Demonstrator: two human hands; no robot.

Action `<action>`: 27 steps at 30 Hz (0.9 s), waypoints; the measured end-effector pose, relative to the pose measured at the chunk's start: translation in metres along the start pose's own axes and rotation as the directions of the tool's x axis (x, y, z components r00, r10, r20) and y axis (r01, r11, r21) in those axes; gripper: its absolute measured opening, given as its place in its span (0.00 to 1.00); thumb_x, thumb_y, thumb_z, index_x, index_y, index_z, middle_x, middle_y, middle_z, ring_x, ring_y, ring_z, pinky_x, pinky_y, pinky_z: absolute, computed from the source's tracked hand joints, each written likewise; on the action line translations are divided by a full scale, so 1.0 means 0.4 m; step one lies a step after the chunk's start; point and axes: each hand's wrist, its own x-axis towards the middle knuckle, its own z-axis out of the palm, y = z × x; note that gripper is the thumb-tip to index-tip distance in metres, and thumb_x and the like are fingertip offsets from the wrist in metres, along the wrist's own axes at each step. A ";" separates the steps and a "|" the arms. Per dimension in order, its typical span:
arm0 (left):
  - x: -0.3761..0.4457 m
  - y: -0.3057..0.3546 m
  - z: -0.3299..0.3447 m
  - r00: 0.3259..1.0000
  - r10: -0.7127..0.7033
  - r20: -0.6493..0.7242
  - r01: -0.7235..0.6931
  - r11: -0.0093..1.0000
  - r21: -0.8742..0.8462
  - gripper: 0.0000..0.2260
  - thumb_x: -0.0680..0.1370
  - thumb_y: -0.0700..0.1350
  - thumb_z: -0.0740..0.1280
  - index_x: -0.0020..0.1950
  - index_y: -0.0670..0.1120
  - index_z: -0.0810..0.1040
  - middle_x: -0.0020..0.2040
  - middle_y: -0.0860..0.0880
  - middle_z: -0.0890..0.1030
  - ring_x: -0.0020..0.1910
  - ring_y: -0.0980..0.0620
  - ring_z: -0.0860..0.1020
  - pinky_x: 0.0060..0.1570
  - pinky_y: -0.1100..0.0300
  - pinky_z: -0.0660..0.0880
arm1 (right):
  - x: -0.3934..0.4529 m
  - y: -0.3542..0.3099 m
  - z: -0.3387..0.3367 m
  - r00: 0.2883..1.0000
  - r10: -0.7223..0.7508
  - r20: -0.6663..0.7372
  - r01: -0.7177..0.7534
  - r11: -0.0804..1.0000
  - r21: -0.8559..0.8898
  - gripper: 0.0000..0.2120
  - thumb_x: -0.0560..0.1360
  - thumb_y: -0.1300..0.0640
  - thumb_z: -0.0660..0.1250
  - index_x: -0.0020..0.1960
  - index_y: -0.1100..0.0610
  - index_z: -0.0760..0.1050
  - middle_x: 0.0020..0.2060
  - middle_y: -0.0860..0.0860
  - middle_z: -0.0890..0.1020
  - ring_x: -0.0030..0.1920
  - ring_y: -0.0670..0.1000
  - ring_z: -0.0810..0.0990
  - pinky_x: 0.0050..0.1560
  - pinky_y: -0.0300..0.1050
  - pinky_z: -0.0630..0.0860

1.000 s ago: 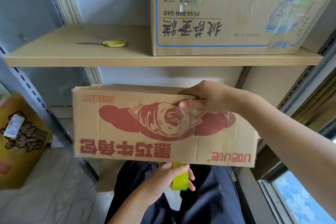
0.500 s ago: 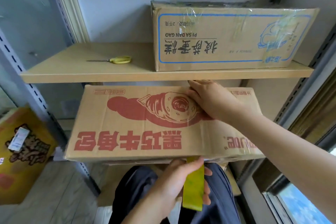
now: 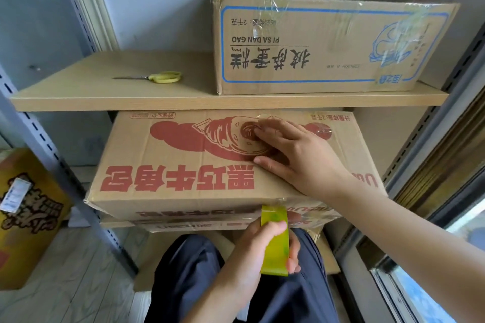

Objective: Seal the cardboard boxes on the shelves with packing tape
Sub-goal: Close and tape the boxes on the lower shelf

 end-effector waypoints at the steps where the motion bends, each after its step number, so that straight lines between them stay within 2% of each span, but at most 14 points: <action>1: 0.000 -0.002 0.001 0.999 0.032 0.007 -0.032 0.999 0.020 0.14 0.74 0.49 0.63 0.50 0.38 0.77 0.32 0.43 0.76 0.26 0.49 0.71 0.37 0.54 0.77 | 0.002 0.001 0.006 0.998 -0.026 -0.056 0.026 1.000 0.006 0.29 0.79 0.36 0.58 0.71 0.54 0.73 0.70 0.48 0.74 0.71 0.49 0.70 0.67 0.47 0.73; 3: 0.008 0.004 0.004 0.997 0.080 -0.018 -0.078 0.994 0.075 0.12 0.76 0.48 0.64 0.46 0.39 0.76 0.31 0.44 0.76 0.26 0.49 0.72 0.36 0.55 0.78 | 0.016 -0.001 0.009 0.997 -0.012 -0.079 0.013 1.000 0.012 0.30 0.78 0.36 0.57 0.70 0.54 0.75 0.68 0.49 0.76 0.72 0.51 0.70 0.68 0.48 0.73; 4: 0.013 0.010 0.005 0.994 0.097 -0.040 -0.093 0.991 0.101 0.12 0.77 0.48 0.66 0.46 0.39 0.75 0.31 0.43 0.76 0.26 0.49 0.73 0.36 0.54 0.78 | 0.024 -0.006 0.004 1.000 0.006 -0.021 -0.006 1.000 0.023 0.34 0.77 0.33 0.54 0.72 0.55 0.72 0.71 0.50 0.73 0.74 0.52 0.67 0.71 0.51 0.69; 6: 0.028 0.020 0.003 0.990 0.124 -0.070 -0.114 0.984 0.134 0.12 0.78 0.47 0.67 0.48 0.37 0.75 0.32 0.42 0.78 0.26 0.48 0.75 0.37 0.52 0.77 | 0.029 -0.011 -0.009 0.976 0.030 0.214 -0.043 0.998 0.053 0.49 0.71 0.24 0.47 0.79 0.56 0.57 0.79 0.52 0.56 0.80 0.52 0.50 0.79 0.53 0.52; 7: 0.035 0.022 0.000 0.989 0.131 -0.074 -0.120 0.983 0.140 0.12 0.79 0.47 0.67 0.49 0.37 0.76 0.33 0.41 0.78 0.27 0.47 0.76 0.38 0.51 0.76 | 0.021 -0.013 -0.014 0.952 0.026 0.305 -0.037 0.999 0.031 0.54 0.67 0.21 0.44 0.81 0.55 0.48 0.80 0.52 0.47 0.80 0.52 0.41 0.79 0.53 0.43; 9: 0.052 0.021 -0.007 0.986 0.151 -0.072 -0.140 0.981 0.137 0.10 0.80 0.47 0.66 0.49 0.39 0.76 0.34 0.40 0.79 0.27 0.45 0.76 0.40 0.50 0.75 | -0.005 -0.013 -0.014 0.942 -0.017 0.336 0.037 0.998 -0.053 0.53 0.66 0.20 0.42 0.81 0.52 0.39 0.79 0.53 0.39 0.78 0.52 0.34 0.78 0.54 0.37; 11: 0.074 -0.002 -0.020 0.979 0.179 -0.094 -0.164 0.975 0.150 0.12 0.81 0.49 0.65 0.49 0.39 0.76 0.32 0.40 0.78 0.27 0.45 0.75 0.39 0.51 0.75 | -0.013 -0.002 0.000 0.958 -0.064 0.280 0.088 0.993 -0.077 0.46 0.72 0.24 0.44 0.81 0.50 0.42 0.80 0.53 0.44 0.79 0.53 0.38 0.79 0.55 0.41; 15: 0.114 -0.085 -0.079 0.941 0.274 -0.198 -0.197 0.921 0.336 0.25 0.75 0.63 0.65 0.45 0.40 0.74 0.28 0.43 0.76 0.25 0.46 0.73 0.36 0.54 0.74 | 0.036 0.032 0.025 0.970 -0.098 0.223 0.130 0.982 -0.137 0.39 0.76 0.29 0.44 0.80 0.48 0.52 0.79 0.53 0.56 0.79 0.56 0.52 0.78 0.55 0.54; 17: 0.132 -0.105 -0.100 0.934 0.320 -0.158 -0.239 0.890 0.388 0.23 0.77 0.62 0.62 0.43 0.40 0.73 0.29 0.43 0.76 0.27 0.46 0.73 0.38 0.53 0.75 | 0.054 0.042 0.038 0.982 -0.097 0.161 0.125 0.977 -0.175 0.37 0.77 0.30 0.45 0.79 0.49 0.57 0.77 0.51 0.62 0.78 0.55 0.59 0.75 0.53 0.63; 19: 0.144 -0.109 -0.105 0.941 0.331 -0.070 -0.271 0.862 0.429 0.20 0.81 0.57 0.59 0.43 0.42 0.73 0.32 0.44 0.77 0.33 0.46 0.75 0.47 0.52 0.75 | 0.079 0.053 0.049 0.990 -0.068 0.125 0.092 0.976 -0.195 0.36 0.77 0.31 0.45 0.78 0.49 0.61 0.76 0.50 0.66 0.75 0.53 0.65 0.71 0.50 0.68; 21: 0.138 -0.118 -0.105 0.954 0.300 0.001 -0.275 0.875 0.397 0.17 0.83 0.52 0.56 0.46 0.40 0.74 0.37 0.43 0.79 0.40 0.48 0.77 0.52 0.57 0.73 | 0.105 0.058 0.049 0.990 -0.048 0.130 0.075 0.976 -0.206 0.37 0.77 0.31 0.43 0.78 0.50 0.61 0.75 0.50 0.68 0.74 0.54 0.68 0.69 0.50 0.70; 23: 0.136 -0.160 -0.125 0.965 0.258 0.040 -0.253 0.887 0.387 0.16 0.83 0.48 0.56 0.51 0.36 0.75 0.41 0.41 0.82 0.48 0.49 0.80 0.56 0.63 0.72 | 0.123 0.072 0.044 0.982 -0.050 0.184 0.085 0.978 -0.189 0.39 0.77 0.30 0.42 0.79 0.52 0.57 0.76 0.51 0.66 0.74 0.55 0.66 0.69 0.50 0.68; 25: 0.149 -0.218 -0.162 0.975 0.221 0.002 -0.206 0.910 0.359 0.18 0.82 0.50 0.57 0.51 0.35 0.76 0.42 0.39 0.84 0.51 0.49 0.81 0.59 0.63 0.72 | 0.128 0.087 0.047 0.977 -0.064 0.203 0.101 0.979 -0.178 0.40 0.76 0.28 0.43 0.80 0.52 0.56 0.76 0.52 0.66 0.74 0.55 0.66 0.69 0.50 0.68; 27: 0.178 -0.259 -0.201 0.983 0.156 -0.097 -0.113 0.930 0.349 0.24 0.81 0.56 0.56 0.48 0.35 0.77 0.36 0.38 0.83 0.44 0.48 0.82 0.57 0.61 0.73 | 0.131 0.090 0.053 0.984 -0.087 0.157 0.118 0.972 -0.203 0.39 0.76 0.29 0.44 0.79 0.52 0.58 0.75 0.51 0.67 0.72 0.56 0.69 0.66 0.50 0.70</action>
